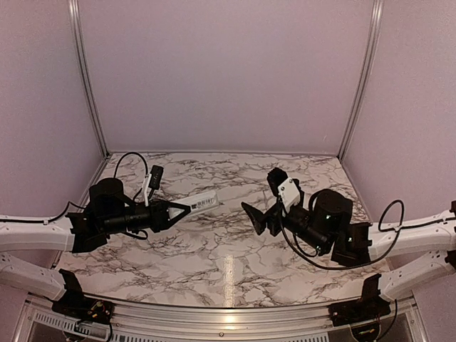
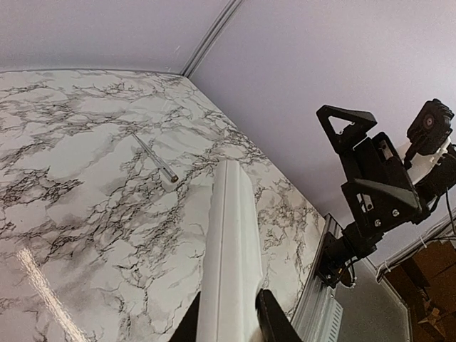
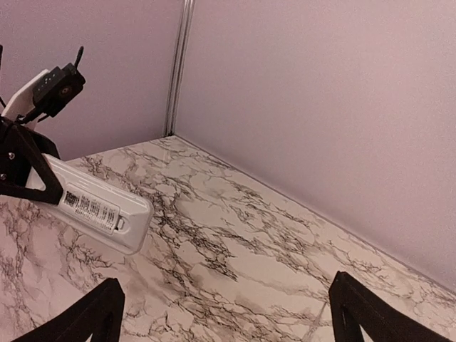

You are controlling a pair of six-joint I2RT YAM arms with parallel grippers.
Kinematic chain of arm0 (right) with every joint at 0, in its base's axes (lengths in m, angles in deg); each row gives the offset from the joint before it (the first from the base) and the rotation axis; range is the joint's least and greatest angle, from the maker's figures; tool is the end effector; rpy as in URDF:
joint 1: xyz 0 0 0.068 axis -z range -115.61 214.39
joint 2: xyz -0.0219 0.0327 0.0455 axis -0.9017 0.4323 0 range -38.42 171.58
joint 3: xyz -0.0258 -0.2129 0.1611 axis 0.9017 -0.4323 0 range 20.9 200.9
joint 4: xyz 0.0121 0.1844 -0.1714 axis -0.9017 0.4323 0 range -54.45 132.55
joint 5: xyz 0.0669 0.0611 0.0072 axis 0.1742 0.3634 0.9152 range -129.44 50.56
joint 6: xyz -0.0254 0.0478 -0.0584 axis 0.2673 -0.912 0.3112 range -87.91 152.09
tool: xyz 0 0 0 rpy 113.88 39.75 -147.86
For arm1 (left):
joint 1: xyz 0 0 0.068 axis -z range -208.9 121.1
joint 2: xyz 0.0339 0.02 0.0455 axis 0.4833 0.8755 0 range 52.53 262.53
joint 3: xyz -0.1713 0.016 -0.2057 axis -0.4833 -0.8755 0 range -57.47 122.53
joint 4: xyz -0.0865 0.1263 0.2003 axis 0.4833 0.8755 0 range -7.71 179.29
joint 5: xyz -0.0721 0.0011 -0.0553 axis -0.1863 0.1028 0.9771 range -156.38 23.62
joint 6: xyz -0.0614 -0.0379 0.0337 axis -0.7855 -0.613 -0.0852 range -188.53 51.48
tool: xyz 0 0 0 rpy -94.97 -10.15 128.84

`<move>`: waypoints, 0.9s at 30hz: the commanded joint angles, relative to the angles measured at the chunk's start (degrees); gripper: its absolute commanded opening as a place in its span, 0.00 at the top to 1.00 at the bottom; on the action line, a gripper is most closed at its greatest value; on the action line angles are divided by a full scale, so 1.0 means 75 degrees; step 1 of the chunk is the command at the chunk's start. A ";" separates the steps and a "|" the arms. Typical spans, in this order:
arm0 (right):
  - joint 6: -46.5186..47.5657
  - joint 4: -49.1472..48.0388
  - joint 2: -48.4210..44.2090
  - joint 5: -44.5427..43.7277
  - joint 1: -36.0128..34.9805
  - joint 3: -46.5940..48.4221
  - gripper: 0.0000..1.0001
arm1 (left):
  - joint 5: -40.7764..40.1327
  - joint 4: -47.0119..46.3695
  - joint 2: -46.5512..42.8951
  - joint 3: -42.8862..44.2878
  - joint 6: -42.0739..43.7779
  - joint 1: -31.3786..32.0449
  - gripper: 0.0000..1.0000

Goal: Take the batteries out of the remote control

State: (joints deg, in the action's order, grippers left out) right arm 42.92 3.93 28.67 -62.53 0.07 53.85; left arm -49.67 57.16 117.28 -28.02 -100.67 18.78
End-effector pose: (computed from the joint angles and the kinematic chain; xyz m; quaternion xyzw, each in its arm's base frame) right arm 0.1474 0.2444 0.2641 -0.3220 0.6454 0.1757 0.6701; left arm 0.1695 -0.2154 0.2365 0.1950 0.7394 -0.4927 0.4154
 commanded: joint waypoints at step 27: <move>-0.4976 0.0979 0.0640 0.2798 0.0102 0.1753 0.02 | 0.0448 -0.1045 0.0523 -0.0047 -0.1625 -0.0182 1.00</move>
State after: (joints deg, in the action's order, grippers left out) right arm 7.60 12.33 31.38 -44.98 1.17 63.51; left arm -47.64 52.11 122.04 -28.35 -109.85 17.56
